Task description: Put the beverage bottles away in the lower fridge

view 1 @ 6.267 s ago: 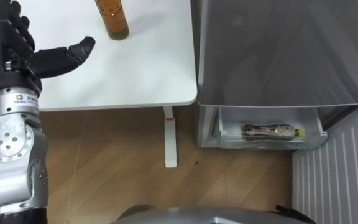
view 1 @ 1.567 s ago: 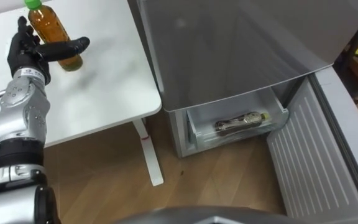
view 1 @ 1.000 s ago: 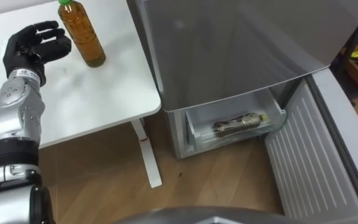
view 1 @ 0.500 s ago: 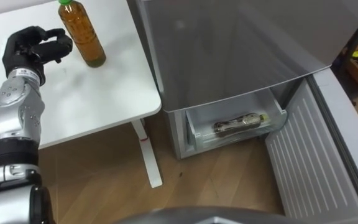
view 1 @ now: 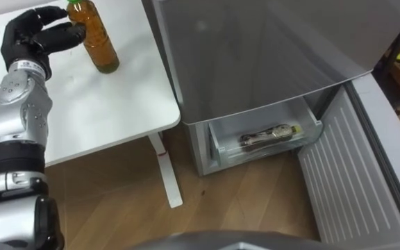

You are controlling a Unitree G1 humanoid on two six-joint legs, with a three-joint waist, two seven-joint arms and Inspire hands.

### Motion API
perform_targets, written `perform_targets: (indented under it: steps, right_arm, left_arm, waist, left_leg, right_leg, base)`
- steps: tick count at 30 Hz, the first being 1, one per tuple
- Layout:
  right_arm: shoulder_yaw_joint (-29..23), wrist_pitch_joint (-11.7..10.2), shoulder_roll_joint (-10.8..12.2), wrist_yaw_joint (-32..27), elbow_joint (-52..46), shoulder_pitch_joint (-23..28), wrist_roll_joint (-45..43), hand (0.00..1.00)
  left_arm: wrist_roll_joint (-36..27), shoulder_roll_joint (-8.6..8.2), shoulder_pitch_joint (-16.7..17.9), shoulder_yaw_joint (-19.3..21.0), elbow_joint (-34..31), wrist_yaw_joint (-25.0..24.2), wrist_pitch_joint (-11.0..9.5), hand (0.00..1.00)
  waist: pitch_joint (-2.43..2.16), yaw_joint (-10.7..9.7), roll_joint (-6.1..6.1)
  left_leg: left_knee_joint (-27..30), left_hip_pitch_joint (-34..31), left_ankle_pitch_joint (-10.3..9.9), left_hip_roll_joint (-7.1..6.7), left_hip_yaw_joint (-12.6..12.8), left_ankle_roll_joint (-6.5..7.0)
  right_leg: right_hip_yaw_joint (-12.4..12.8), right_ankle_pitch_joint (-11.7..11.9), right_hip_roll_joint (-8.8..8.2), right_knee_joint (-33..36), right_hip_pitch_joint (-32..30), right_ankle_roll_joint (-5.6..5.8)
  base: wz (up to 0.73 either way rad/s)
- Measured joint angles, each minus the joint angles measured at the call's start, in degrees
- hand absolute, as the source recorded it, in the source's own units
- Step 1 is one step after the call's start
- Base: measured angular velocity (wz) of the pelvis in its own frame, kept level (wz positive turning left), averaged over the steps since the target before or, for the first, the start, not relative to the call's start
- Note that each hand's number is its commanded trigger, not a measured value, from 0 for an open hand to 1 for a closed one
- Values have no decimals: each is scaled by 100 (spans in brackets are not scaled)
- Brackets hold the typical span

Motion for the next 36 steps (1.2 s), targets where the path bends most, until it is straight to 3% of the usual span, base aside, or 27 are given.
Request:
perform_targets:
  steps: [8, 15, 23, 28, 36]
  right_arm:
    - [235, -1, -5, -172, 31, -16, 207, 0]
    - [397, -171, -12, -243, 91, -46, 373, 0]
    - [410, -259, -108, -237, 233, -19, 437, 0]
    - [399, -250, -227, -232, 293, 122, 455, 0]
    - [448, -219, -219, -241, 257, 186, 647, 0]
  left_arm:
    - [214, -18, 26, -98, -2, 175, 0, 0]
    - [261, -51, 237, -121, -2, 276, -21, 0]
    - [256, -57, 540, -271, -148, 397, -72, 0]
    - [259, -56, 720, -264, -602, 652, -97, 0]
    - [342, -58, 759, -268, -985, 808, -128, 0]
  waist:
    - [-17, 33, 16]
    - [-79, 27, 62]
    - [-67, 18, 138]
    - [-29, 20, 90]
    - [-26, 197, 70]
  left_leg:
    - [-18, -20, 2, -5, -17, -3]
    - [-15, -23, 4, -15, -58, -4]
    - [22, -76, 13, -49, -178, 6]
    - [-56, -74, 48, -59, -178, 6]
    - [-184, 1, 66, -73, -135, -11]
  right_leg:
    - [-66, 0, -8, -1, -13, 0]
    - [-99, 0, -11, -2, 3, 0]
    - [-226, -1, -42, 13, 17, 1]
    - [-218, -1, -43, -7, -2, 2]
    - [-139, -1, -37, -78, -7, 1]
  base:
    - [1]
    - [1]
    - [7]
    - [0]
    - [-6]
